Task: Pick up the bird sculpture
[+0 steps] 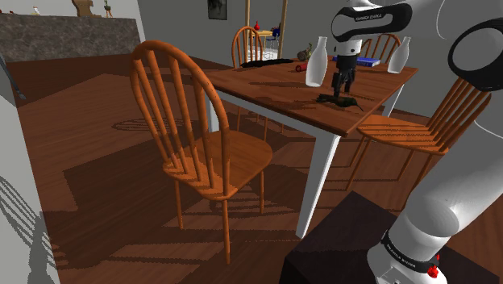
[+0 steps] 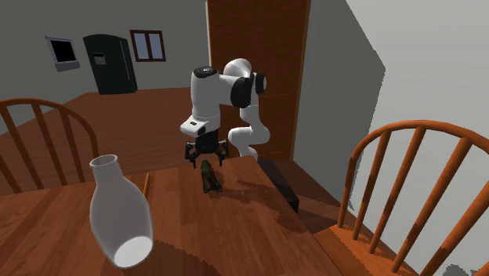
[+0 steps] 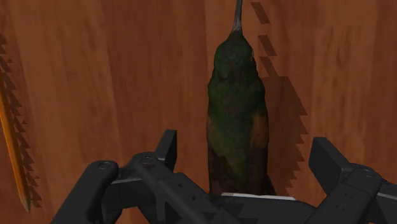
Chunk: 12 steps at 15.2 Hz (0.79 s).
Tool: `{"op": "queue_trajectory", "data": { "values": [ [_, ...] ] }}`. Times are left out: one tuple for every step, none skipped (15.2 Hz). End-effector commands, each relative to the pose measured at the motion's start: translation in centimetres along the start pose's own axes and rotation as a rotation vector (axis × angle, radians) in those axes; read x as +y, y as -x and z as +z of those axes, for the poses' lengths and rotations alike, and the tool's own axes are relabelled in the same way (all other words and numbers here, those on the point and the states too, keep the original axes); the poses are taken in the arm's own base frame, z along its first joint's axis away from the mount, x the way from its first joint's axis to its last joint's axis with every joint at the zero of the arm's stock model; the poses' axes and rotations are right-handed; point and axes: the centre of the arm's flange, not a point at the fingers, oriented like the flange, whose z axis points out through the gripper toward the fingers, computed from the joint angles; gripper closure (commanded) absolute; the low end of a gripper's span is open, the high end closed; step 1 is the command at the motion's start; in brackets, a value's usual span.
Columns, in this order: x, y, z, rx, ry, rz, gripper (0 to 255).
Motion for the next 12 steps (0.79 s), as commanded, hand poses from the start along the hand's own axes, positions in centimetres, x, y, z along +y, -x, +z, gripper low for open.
{"op": "queue_trajectory", "data": {
  "values": [
    [0.1,-0.2,1.0,-0.001,0.001,-0.001,0],
    [0.1,-0.2,1.5,-0.001,0.001,-0.001,0],
    [0.1,-0.3,2.1,-0.001,0.001,-0.001,0],
    [0.0,-0.4,2.6,-0.001,0.001,-0.001,0],
    [0.0,-0.4,2.9,-0.001,0.001,-0.001,0],
    [0.0,-0.4,2.9,-0.001,0.001,-0.001,0],
    [0.0,-0.4,2.9,-0.001,0.001,-0.001,0],
    [0.0,-0.4,2.9,-0.001,0.001,0.000,255],
    [0.0,-0.4,2.9,-0.001,0.001,0.000,255],
    [0.0,-0.4,2.9,-0.001,0.001,0.000,255],
    [0.0,-0.4,2.9,-0.001,0.001,0.000,255],
    [0.0,-0.4,2.9,-0.001,0.001,0.000,255]
  ]
}}
